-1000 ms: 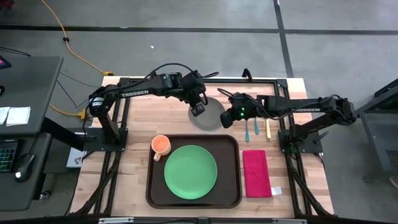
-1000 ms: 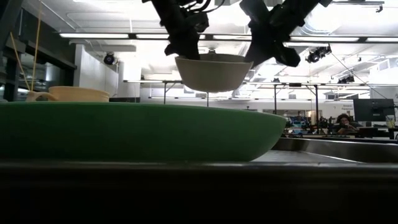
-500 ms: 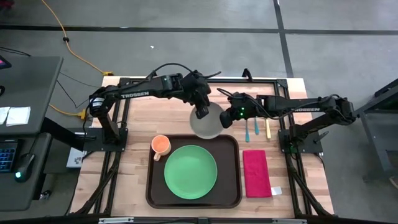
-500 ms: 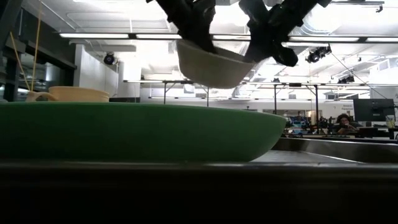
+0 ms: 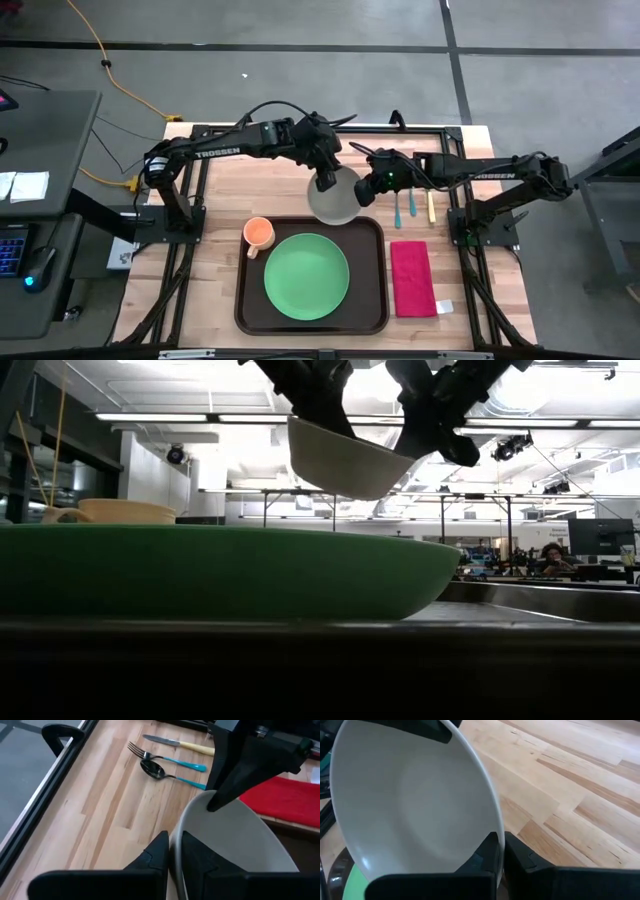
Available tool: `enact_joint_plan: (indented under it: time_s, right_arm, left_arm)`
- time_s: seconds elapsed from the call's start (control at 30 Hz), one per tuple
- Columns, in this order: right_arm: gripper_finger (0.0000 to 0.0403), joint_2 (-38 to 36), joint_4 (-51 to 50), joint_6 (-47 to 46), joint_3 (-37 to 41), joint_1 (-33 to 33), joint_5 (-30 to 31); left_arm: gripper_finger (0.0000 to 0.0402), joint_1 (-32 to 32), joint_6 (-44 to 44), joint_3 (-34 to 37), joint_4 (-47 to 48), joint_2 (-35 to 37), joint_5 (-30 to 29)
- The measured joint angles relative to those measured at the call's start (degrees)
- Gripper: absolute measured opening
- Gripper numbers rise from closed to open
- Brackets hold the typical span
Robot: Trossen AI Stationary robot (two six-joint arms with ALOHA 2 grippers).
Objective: Set up tray
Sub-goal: Put the gray bowl on top of the plate on the serving tray
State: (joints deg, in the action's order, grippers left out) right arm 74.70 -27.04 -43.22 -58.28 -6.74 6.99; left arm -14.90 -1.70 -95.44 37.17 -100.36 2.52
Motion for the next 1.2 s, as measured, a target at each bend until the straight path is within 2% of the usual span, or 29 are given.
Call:
enact_joint_plan:
  time_s: [0.73,0.97,1.2]
  right_arm:
    - [0.0001,0.0,-2.5,0.1,0.1,-0.1,-0.9]
    - [0.0,-0.1,-3.6,0.9,0.3,-0.7,-3.2]
    - [0.0001,0.0,-2.8,0.5,0.3,-0.6,-2.4]
  left_arm:
    - [0.0069,-2.3,2.9,-0.1,-1.1,-0.1,0.1]
    - [0.0069,-2.6,6.9,-5.0,1.1,-0.1,-1.6]
    - [0.0069,-2.5,9.4,-10.5,9.3,0.0,-5.2]
